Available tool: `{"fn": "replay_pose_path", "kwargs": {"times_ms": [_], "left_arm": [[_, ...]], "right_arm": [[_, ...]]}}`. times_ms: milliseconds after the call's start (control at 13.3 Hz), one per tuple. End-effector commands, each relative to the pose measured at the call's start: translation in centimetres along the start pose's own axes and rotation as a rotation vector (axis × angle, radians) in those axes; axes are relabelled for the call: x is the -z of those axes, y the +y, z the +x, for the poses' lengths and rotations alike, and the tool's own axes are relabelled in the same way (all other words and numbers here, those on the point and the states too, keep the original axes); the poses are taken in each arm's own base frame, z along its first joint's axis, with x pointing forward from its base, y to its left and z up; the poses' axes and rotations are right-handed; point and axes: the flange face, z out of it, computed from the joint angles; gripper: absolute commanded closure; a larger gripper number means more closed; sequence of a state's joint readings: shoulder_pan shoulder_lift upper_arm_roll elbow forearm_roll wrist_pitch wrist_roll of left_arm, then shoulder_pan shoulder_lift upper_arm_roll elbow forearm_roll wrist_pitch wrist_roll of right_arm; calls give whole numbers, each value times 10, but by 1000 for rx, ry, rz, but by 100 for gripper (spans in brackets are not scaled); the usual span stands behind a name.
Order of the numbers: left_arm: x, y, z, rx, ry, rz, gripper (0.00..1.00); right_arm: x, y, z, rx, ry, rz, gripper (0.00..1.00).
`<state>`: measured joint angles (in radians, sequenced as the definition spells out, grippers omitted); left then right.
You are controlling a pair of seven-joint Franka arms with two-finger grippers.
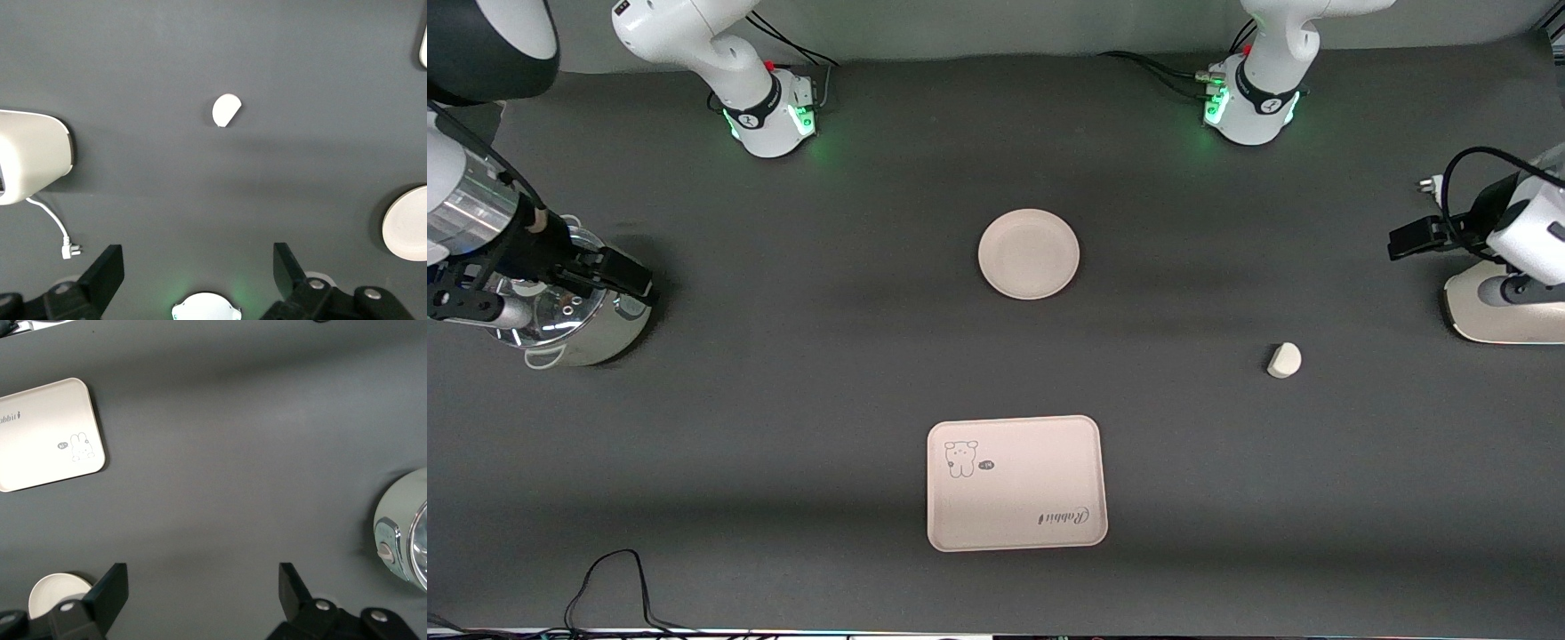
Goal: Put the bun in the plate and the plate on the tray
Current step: 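Reach the left gripper toward the small white bun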
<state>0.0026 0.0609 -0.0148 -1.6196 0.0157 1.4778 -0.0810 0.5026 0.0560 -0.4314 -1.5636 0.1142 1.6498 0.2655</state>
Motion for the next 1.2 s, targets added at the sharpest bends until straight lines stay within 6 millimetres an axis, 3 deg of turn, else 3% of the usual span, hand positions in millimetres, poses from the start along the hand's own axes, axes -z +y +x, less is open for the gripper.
{"fn": "replay_pose_path", "kwargs": {"times_ms": [0,376,751,1127], "left_arm": [[-31,-1,10,-29,-14,-13,0],[-127,1,37,-34,-4,-10,0],[-232,-2,93,-102,1,-15,2],[-304,10,118,-153,17,-19,2]], "right_arm": [[-2,-7,-10,13,-31,-2,0],[-4,-7,-11,28,-44,-6,0],[-17,-5,-6,24,-62,-13,0],[-21,-8,-8,26,-76,-12,0]]}}
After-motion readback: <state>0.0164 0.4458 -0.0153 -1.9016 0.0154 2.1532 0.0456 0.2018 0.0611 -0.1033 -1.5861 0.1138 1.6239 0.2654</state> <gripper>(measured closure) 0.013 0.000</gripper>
